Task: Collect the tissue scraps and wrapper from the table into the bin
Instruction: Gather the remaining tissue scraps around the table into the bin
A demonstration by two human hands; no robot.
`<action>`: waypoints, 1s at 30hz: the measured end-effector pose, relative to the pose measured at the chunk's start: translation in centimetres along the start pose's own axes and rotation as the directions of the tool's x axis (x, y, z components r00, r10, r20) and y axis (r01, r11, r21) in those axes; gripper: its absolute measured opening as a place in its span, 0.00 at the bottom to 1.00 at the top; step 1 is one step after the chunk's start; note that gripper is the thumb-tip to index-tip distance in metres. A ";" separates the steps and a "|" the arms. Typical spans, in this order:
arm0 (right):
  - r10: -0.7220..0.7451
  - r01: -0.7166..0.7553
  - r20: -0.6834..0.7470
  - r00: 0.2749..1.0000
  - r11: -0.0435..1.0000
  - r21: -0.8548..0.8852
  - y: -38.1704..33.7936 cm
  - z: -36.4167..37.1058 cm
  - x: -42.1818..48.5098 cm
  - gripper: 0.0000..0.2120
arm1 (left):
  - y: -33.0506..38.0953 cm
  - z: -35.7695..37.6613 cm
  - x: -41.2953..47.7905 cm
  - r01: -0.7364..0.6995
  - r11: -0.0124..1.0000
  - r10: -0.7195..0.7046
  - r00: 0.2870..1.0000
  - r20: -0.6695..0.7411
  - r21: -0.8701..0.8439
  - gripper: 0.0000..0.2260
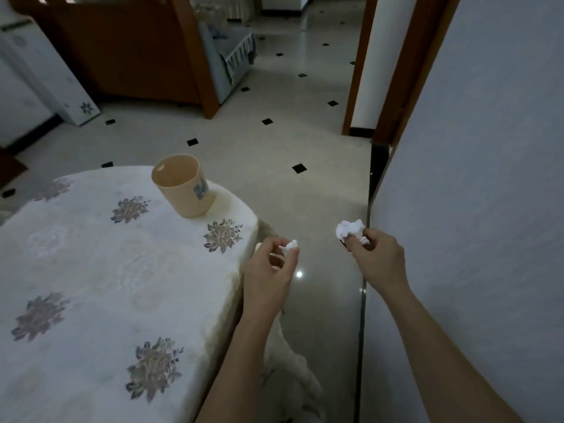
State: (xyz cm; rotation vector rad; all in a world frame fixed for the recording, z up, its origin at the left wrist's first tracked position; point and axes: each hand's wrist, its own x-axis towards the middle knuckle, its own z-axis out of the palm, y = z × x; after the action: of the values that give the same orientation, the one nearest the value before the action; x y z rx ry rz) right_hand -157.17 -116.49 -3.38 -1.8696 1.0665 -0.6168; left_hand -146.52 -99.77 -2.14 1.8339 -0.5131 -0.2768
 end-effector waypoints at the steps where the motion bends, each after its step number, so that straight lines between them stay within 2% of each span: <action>1: -0.001 0.001 -0.014 1.000 1.000 0.001 0.0 -0.2 0.9 0.19 | -0.2 0.6 0.9 -0.002 1.000 0.002 1.000 0.013 0.016 0.05; 6: -0.042 0.042 -0.010 0.999 0.999 -0.031 -0.2 -0.1 6.1 0.20 | -0.1 3.7 6.3 -0.019 1.000 0.018 0.998 0.058 0.016 0.04; 12: -0.067 0.067 0.015 0.998 0.996 -0.053 -0.8 0.6 14.5 0.21 | 0.0 8.0 15.7 0.026 1.000 -0.026 0.999 0.026 0.009 0.04; 19: -0.074 0.079 0.053 0.996 0.992 -0.095 -1.9 1.6 25.8 0.21 | 1.3 12.3 27.4 0.012 1.000 -0.012 0.999 0.049 0.000 0.05; 23: -0.092 0.095 0.039 0.995 0.991 -0.091 -2.2 1.5 31.4 0.20 | 2.3 15.0 33.2 0.025 0.999 -0.023 0.998 0.066 -0.037 0.06; 30: -0.071 0.073 0.026 0.997 0.996 -0.058 -2.4 2.0 39.3 0.22 | 4.3 18.5 40.1 0.001 1.000 -0.001 0.995 0.096 0.003 0.06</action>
State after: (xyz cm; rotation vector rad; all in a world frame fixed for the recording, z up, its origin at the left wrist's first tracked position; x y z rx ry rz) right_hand -134.60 -148.82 -2.36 -1.9692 1.0152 -0.6086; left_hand -120.32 -135.53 -1.37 1.8307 -0.5794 -0.3662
